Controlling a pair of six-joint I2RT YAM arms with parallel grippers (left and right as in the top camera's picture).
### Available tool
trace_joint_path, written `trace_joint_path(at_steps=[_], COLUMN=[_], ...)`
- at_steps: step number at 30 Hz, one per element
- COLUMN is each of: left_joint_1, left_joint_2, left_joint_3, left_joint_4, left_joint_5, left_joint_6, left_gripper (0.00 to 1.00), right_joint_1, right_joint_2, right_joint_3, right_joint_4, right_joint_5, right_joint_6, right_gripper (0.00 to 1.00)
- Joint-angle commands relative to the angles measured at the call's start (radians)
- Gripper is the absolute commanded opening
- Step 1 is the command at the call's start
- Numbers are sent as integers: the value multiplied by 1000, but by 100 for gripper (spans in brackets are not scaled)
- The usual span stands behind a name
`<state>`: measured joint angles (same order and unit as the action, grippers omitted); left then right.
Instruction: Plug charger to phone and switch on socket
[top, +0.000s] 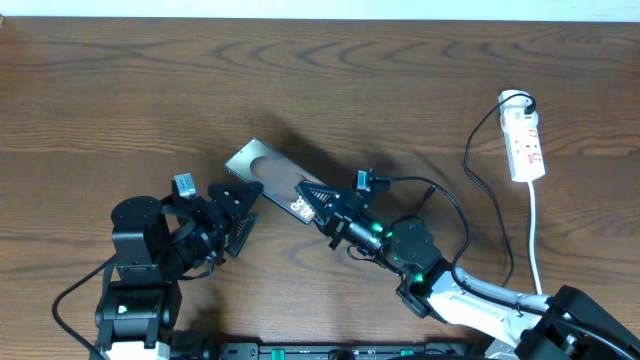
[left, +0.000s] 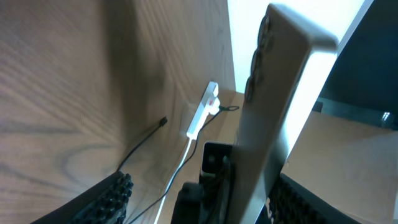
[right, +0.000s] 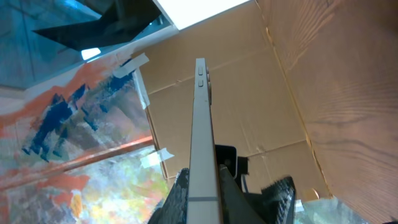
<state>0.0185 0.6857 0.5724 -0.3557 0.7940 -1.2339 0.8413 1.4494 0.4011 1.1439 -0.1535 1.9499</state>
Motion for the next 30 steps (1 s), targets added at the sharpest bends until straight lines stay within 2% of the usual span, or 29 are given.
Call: trace_joint_path(at_steps=[1, 5, 11, 13, 25, 30], left_joint_1=[-10, -56, -142, -160, -171, -171], left_joint_2=[18, 42, 78, 92, 104, 104], left_joint_3=[6, 6, 6, 6, 6, 6], left_joint_4=[42, 126, 137, 143, 216, 217], left_joint_5=[-25, -56, -119, -126, -140, -153], left_joint_6=[13, 13, 13, 12, -68, -95], left_gripper=[69, 61, 57, 50, 36, 33], right_joint_1=[36, 66, 77, 77, 77, 77], right_joint_2=[-5, -5, -5, -5, -5, -5], right_joint_3=[29, 29, 29, 29, 29, 29], right_joint_4=[18, -22, -21, -21, -63, -63], right_joint_5=[13, 19, 32, 32, 39, 47], right_joint_6=[10, 9, 10, 10, 11, 70], right_gripper=[1, 1, 1, 1, 1, 1])
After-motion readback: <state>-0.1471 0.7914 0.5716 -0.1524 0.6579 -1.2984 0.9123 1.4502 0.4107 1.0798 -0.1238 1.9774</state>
